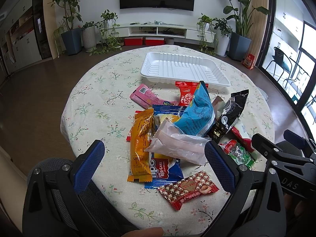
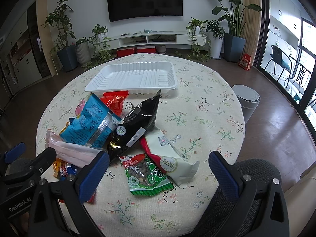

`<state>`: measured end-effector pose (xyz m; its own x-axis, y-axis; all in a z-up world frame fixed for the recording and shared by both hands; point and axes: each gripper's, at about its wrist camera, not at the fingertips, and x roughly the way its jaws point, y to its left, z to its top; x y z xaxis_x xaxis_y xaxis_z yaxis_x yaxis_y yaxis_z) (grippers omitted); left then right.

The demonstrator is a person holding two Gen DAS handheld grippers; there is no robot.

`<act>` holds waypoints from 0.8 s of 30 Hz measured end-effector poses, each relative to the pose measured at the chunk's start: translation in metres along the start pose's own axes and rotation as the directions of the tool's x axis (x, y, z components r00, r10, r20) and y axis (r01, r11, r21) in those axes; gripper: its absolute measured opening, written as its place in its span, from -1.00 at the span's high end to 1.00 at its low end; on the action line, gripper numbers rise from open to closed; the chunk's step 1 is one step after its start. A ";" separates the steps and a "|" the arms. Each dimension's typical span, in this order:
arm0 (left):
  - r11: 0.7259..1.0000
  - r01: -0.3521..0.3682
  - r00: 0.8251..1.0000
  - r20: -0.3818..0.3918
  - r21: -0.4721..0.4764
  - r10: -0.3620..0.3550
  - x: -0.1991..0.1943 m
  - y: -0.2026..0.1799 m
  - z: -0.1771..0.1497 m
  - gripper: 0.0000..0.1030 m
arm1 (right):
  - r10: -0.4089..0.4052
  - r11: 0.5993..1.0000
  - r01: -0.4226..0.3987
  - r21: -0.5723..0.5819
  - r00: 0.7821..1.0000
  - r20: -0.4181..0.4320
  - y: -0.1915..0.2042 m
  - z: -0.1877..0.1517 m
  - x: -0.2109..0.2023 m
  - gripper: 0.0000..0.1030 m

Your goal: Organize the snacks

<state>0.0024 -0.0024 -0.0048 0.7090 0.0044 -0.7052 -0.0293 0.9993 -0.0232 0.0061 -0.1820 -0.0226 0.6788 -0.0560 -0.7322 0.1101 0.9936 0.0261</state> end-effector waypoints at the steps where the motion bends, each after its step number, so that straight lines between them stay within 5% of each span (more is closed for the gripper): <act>1: 1.000 0.000 1.000 -0.001 0.000 0.000 0.000 0.000 0.000 -0.99 | 0.000 1.000 0.000 0.000 1.000 0.000 0.000 0.000 0.000 -1.00; 24: 1.000 0.002 1.000 -0.002 -0.001 -0.002 0.000 0.000 -0.001 -0.99 | 0.000 1.000 0.000 -0.001 1.000 -0.002 0.001 0.000 0.001 -1.00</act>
<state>0.0018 -0.0021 -0.0053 0.7074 0.0026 -0.7068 -0.0285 0.9993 -0.0249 0.0065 -0.1813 -0.0231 0.6770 -0.0556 -0.7338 0.1094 0.9937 0.0257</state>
